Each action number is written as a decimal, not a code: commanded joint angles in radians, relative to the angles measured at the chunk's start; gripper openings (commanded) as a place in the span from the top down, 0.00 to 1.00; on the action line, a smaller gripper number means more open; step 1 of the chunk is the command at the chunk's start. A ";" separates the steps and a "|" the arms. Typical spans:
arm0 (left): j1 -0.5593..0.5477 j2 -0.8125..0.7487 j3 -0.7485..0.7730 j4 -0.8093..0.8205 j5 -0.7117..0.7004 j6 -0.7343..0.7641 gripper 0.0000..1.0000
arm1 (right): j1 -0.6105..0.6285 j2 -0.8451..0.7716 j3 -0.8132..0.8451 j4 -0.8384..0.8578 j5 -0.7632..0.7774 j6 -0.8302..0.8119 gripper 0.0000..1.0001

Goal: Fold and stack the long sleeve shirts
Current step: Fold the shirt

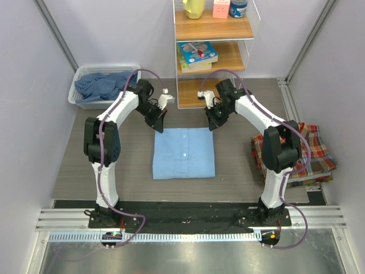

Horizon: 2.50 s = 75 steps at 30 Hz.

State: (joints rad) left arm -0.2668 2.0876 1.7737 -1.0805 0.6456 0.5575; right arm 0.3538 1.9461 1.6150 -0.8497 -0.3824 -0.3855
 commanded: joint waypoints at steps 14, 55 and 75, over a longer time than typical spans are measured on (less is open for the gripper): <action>0.035 0.184 0.124 0.079 -0.103 -0.099 1.00 | -0.050 0.175 0.072 0.095 0.045 0.033 0.99; 0.159 0.033 0.098 0.143 0.061 -0.254 0.20 | -0.053 0.024 0.129 0.184 -0.027 0.243 0.31; 0.105 -0.235 -0.922 1.131 0.433 -1.244 0.00 | 0.117 0.046 -0.494 0.729 -0.621 0.806 0.00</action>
State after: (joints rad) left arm -0.3023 1.7077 0.9051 -0.1715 1.0771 -0.4721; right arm 0.5358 1.8931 1.1332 -0.2100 -0.9546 0.3897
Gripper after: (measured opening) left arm 0.996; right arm 0.996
